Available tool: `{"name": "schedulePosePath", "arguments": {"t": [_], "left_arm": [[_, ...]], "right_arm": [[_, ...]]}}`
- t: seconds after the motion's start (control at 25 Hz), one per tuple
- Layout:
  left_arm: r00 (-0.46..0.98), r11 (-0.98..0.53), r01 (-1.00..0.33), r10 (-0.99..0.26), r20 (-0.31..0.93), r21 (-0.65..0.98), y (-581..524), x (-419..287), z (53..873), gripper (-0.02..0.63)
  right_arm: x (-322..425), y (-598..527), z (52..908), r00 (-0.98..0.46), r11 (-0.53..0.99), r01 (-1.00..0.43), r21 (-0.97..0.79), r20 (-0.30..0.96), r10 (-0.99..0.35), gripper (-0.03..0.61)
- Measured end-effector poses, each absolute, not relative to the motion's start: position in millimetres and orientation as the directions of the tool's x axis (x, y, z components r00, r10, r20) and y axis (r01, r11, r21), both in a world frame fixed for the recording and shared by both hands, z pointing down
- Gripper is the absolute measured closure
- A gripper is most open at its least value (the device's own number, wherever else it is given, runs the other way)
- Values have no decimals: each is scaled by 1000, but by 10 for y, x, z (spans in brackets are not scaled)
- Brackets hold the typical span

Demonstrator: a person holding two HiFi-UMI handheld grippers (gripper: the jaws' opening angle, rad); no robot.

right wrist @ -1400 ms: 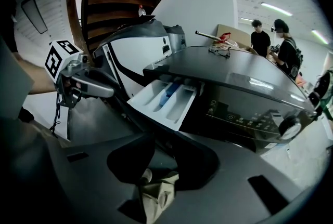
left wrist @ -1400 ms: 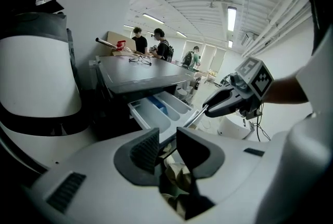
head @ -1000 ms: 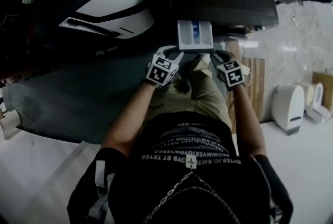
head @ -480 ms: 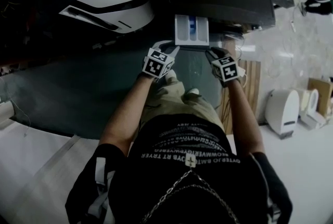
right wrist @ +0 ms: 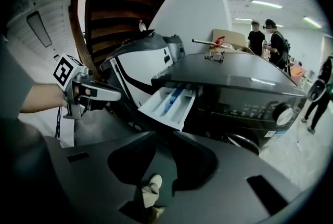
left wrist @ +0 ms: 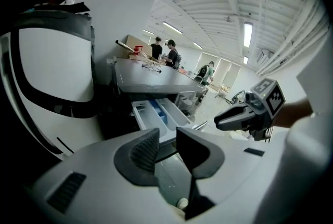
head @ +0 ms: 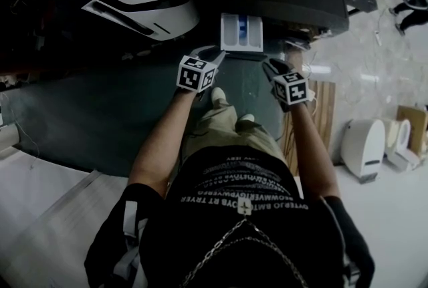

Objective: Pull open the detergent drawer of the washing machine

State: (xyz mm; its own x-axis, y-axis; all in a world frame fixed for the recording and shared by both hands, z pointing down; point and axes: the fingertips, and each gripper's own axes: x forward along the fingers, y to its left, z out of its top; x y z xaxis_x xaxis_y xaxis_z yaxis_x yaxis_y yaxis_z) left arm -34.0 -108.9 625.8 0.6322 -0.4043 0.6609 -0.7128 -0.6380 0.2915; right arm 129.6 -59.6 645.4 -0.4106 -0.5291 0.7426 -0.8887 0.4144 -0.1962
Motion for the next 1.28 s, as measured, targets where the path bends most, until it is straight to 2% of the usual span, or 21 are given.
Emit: {"name": "schedulePosePath", "arguments": {"t": [0.08,0.2,0.32,0.64,0.88,1.28], "left_arm": [[637,-623,-724,-442,632,294,-1023,-339,6111,513],[652,-614,-733,-510,561,295,-938,-318,5780,571],[666,-628,-731,-569,483,267,-872,-288,5366,606],[671,-670,-733,-684,288,115,-771,-268,4137,610],[677,-675,-734,-717,168,79,-702,-252,3386,611],[635,-633,-771,-756,158,70,-625,-413,3178,611]], "right_arm": [[1309,-558,6309,-419,424,-887,-184,708,-569,540],[1277,-545,5954,-426,421,-891,-173,644,-636,575],[1241,-584,5506,-444,433,-888,-156,540,-715,577],[1246,-558,4270,-458,463,-884,-70,329,-825,577],[1265,-437,3692,-473,481,-876,-46,284,-834,577],[1356,-355,3511,-492,498,-866,-50,267,-829,577]]}}
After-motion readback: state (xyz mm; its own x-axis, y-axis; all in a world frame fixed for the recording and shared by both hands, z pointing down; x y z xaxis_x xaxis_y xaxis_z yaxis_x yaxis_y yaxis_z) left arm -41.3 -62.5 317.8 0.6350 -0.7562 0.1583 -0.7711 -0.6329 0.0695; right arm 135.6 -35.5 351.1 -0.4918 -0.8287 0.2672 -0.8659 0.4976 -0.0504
